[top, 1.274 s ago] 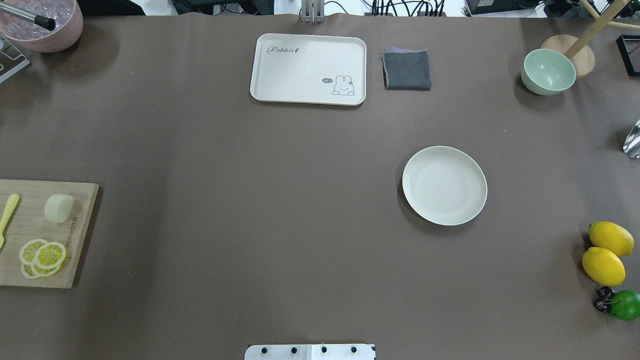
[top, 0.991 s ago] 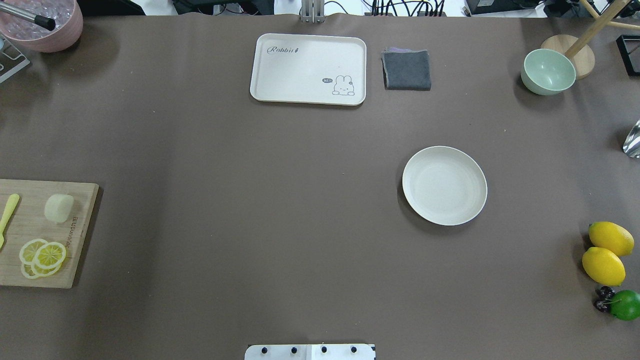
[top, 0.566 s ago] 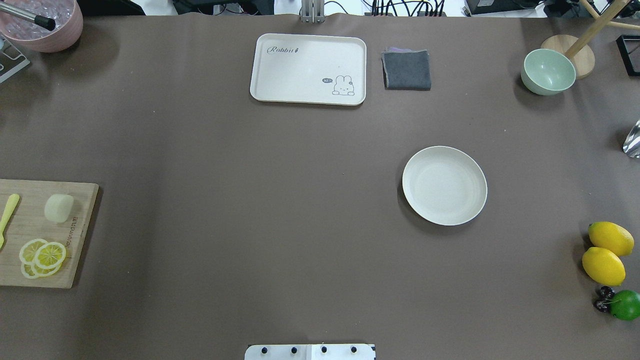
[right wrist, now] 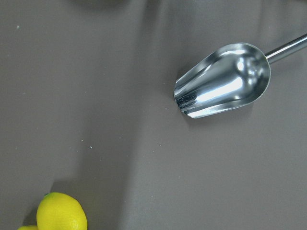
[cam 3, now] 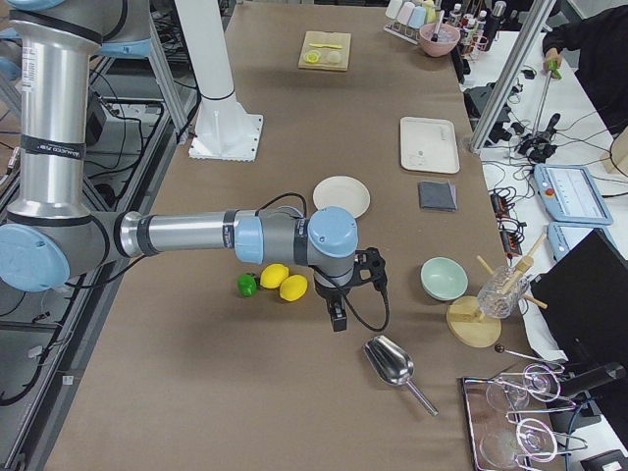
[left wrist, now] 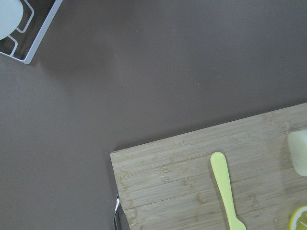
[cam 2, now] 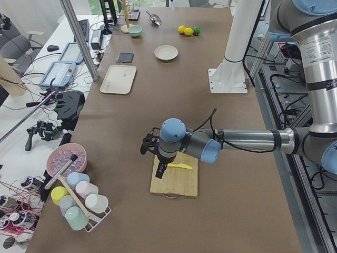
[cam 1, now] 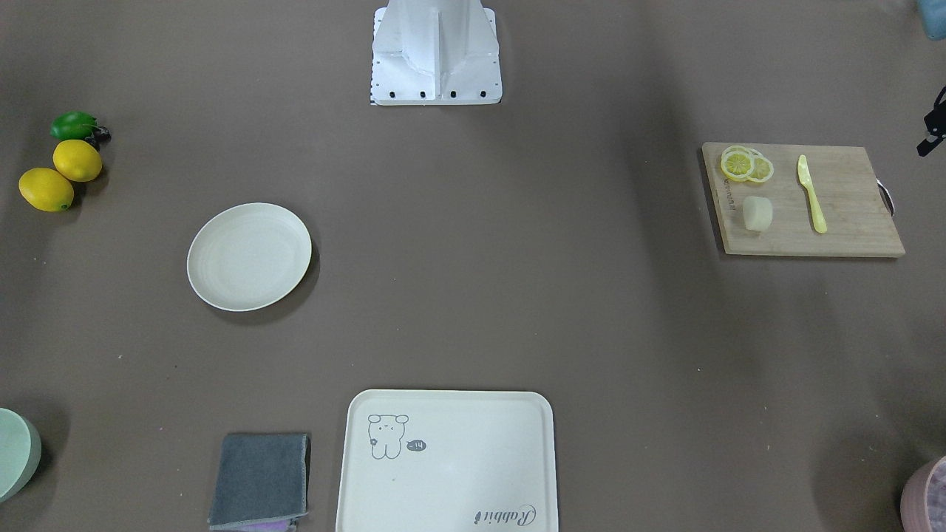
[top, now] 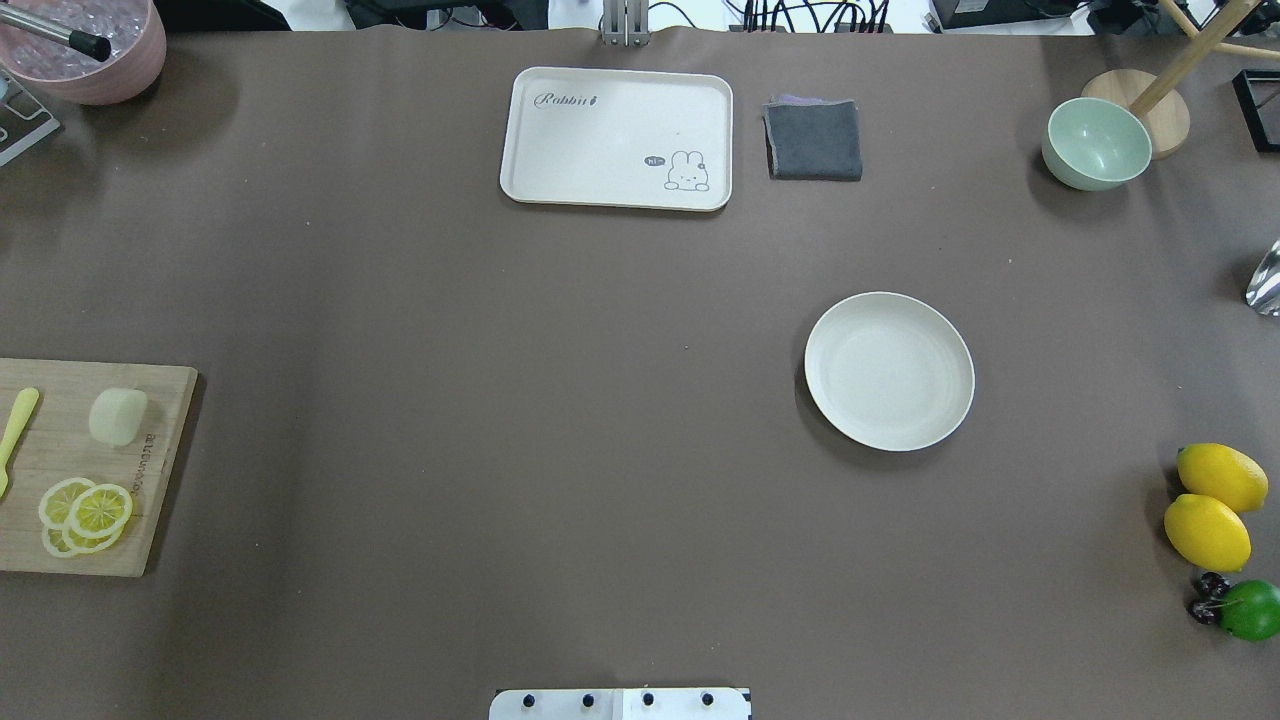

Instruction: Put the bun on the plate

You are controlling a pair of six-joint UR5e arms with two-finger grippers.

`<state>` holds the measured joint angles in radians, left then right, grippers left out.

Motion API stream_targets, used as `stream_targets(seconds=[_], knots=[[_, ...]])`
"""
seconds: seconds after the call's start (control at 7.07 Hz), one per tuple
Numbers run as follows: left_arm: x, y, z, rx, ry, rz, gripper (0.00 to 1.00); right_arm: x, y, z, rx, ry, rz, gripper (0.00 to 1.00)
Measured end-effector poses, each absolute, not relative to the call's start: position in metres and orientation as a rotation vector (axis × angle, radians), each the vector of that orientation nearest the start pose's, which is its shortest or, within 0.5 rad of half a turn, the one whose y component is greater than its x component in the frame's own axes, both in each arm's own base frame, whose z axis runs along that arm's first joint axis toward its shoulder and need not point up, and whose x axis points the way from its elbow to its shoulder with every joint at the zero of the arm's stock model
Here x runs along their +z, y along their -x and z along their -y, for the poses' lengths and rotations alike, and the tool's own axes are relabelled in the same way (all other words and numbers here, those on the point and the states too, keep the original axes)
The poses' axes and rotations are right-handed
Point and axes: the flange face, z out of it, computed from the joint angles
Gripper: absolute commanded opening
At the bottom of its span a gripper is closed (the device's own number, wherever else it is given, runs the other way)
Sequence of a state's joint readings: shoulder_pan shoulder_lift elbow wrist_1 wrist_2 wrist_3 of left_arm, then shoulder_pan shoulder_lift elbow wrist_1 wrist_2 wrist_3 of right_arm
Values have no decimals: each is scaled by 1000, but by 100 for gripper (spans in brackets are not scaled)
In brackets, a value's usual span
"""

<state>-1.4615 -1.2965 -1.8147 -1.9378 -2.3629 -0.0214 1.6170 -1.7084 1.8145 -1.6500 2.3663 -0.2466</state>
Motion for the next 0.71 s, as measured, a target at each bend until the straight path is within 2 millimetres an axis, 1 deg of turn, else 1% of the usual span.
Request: stream_targets(seconds=[0.14,0.42,0.71], knots=[[616,18,399,219,-267,-808,97,609,-81,427,-199,-140,795,100],[615,14,399,226,-263,-809,98,612,-79,414,-192,-131,816,100],[616,13,400,209,-252,-811,98,612,-79,410,-192,-131,820,100]])
